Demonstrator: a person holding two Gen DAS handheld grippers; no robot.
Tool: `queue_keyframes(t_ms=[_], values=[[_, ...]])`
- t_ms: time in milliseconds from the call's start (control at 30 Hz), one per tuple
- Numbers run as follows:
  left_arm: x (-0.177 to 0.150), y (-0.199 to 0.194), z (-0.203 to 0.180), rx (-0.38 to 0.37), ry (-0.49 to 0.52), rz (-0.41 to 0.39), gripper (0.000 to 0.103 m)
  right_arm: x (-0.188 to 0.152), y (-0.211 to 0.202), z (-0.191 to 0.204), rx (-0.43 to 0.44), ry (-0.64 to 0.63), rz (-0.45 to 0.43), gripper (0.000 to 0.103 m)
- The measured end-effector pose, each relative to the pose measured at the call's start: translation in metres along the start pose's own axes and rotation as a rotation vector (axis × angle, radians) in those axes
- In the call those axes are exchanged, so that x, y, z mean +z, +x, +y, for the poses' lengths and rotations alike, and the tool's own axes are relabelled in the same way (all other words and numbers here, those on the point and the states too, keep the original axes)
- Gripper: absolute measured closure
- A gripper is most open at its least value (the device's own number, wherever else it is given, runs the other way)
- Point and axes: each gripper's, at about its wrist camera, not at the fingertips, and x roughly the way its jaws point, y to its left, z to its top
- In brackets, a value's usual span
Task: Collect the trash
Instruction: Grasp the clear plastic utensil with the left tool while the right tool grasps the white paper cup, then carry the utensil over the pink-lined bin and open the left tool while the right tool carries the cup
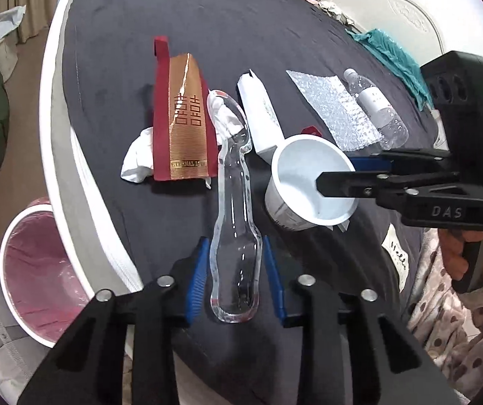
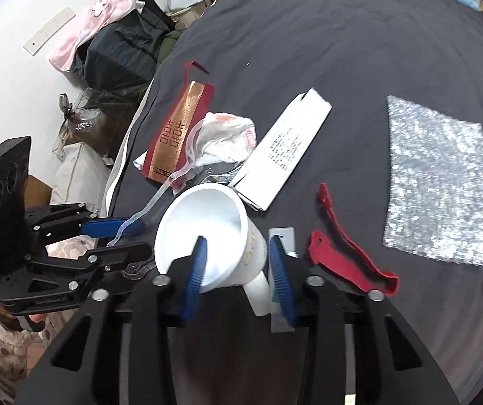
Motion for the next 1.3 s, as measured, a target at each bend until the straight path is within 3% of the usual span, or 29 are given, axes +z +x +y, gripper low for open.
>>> queue_keyframes(t_ms=[33, 133, 200, 267, 500, 900, 1067, 1300], values=[[0.000, 0.002, 0.000, -0.004, -0.002, 0.007, 0.075, 0.001, 0.003, 0.000, -0.001, 0.002, 0.005, 0.078], [-0.003, 0.007, 0.002, -0.007, -0.015, 0.033, 0.094, 0.000, 0.003, -0.002, -0.013, 0.015, 0.002, 0.090], [-0.006, 0.004, 0.003, -0.010, -0.030, 0.020, 0.096, -0.002, 0.001, -0.005, 0.002, 0.044, -0.006, 0.098], [-0.009, -0.002, 0.000, 0.029, -0.024, -0.005, 0.096, -0.007, -0.004, -0.006, -0.004, 0.063, -0.023, 0.098], [-0.020, -0.031, -0.016, 0.059, 0.015, -0.055, 0.097, -0.026, -0.032, -0.002, 0.015, 0.100, -0.086, 0.098], [-0.048, -0.109, -0.043, 0.176, 0.047, -0.181, 0.097, -0.051, -0.093, 0.033, 0.032, 0.047, -0.239, 0.098], [-0.067, -0.137, -0.026, 0.233, -0.006, -0.228, 0.096, -0.063, -0.119, 0.046, 0.046, 0.033, -0.311, 0.098], [-0.094, -0.160, 0.042, 0.300, -0.156, -0.246, 0.097, -0.071, -0.130, 0.068, 0.065, 0.007, -0.343, 0.098]])
